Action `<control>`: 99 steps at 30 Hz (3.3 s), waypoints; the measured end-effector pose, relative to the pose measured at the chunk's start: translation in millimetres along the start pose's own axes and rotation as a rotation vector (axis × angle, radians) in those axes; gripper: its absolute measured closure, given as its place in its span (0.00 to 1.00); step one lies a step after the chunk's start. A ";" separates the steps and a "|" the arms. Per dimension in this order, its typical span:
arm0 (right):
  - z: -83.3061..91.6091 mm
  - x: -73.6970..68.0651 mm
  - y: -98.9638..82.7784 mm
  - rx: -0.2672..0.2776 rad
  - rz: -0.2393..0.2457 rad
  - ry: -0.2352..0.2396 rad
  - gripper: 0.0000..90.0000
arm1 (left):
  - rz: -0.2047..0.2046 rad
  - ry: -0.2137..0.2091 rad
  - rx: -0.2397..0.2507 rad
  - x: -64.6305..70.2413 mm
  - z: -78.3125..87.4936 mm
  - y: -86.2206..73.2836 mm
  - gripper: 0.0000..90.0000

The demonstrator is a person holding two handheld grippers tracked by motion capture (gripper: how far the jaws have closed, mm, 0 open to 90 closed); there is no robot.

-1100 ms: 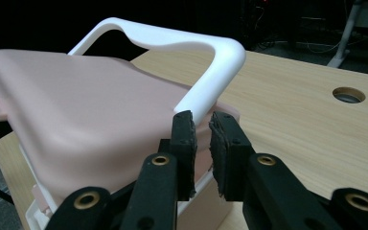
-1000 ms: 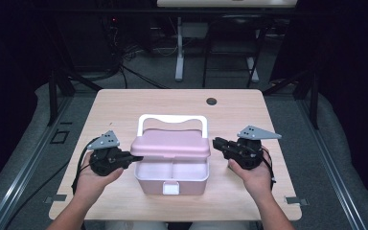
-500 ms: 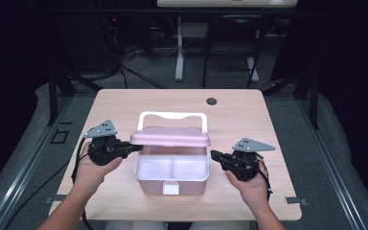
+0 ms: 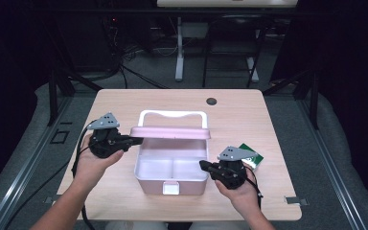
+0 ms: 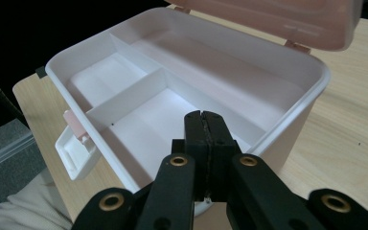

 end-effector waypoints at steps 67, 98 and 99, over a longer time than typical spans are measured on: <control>-16.9 -14.6 -11.8 -0.090 0.058 0.032 1.00 | 0.058 0.136 -0.134 -54.6 -23.4 35.2 1.00; -20.0 -12.7 -13.1 -0.103 0.063 0.021 1.00 | 0.068 0.186 -0.218 -73.6 -38.6 28.1 0.94; -20.0 -12.6 -13.1 -0.103 0.063 0.020 1.00 | 0.068 0.187 -0.219 -73.8 -38.3 27.6 0.93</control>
Point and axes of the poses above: each handheld gripper's, and its own axes: z roughly backward along the jaws, y roughly out of its top, x roughly to its right, the point moved 8 cm from there along -z, roughly forward along the jaws, and after that the axes turned 8 degrees about -x, right-handed, at the moved point
